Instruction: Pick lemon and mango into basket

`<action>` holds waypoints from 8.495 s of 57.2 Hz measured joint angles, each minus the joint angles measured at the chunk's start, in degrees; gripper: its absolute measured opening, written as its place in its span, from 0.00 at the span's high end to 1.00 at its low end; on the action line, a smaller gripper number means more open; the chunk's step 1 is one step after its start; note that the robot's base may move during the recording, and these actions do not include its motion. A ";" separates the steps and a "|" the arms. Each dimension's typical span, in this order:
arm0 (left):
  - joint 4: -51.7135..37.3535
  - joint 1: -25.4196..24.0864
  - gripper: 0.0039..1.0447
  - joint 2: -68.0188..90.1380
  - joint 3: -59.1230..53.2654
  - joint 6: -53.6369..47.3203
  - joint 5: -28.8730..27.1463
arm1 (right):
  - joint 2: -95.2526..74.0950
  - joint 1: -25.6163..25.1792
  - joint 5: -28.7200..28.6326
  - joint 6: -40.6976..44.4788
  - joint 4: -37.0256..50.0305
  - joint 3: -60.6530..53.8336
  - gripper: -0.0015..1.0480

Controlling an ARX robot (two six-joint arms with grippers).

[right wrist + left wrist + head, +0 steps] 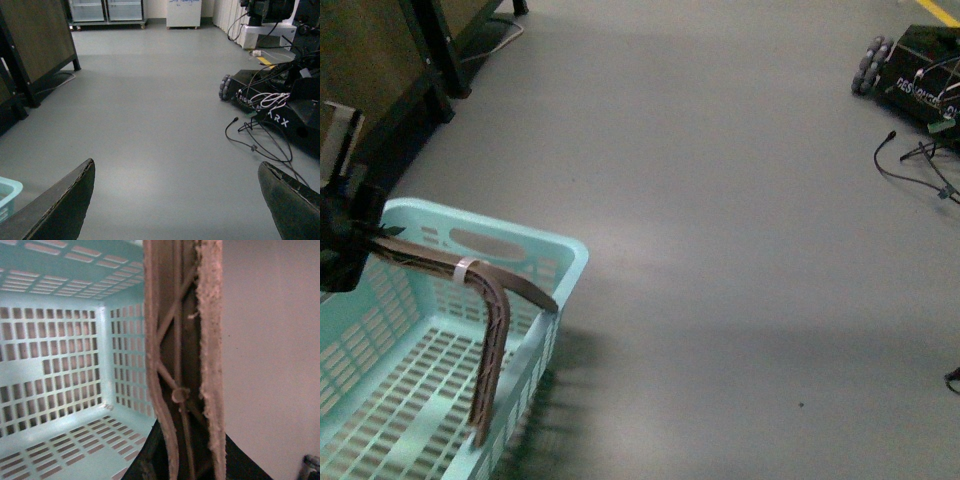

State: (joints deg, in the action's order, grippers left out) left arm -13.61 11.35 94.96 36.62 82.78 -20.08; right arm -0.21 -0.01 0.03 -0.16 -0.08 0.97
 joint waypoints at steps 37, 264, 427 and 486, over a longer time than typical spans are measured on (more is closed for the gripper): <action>21.68 7.34 0.95 -43.28 -2.49 2.56 -11.06 | 0.00 0.00 0.00 0.00 0.00 0.00 0.08; 23.76 10.62 0.95 -47.98 -2.03 2.56 -13.31 | 0.00 0.00 0.17 0.00 0.00 0.00 0.08; 23.74 10.49 0.95 -48.11 -1.88 2.32 -13.97 | 0.02 0.02 -0.02 0.00 0.00 0.00 0.08; 23.76 10.19 0.95 -48.37 -1.86 1.44 -15.28 | 0.07 -0.04 -0.37 0.00 0.00 -0.04 0.08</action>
State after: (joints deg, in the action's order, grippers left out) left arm 10.15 21.54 46.59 34.76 84.23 -35.35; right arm -0.14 -0.05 -0.34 -0.16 -0.08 0.93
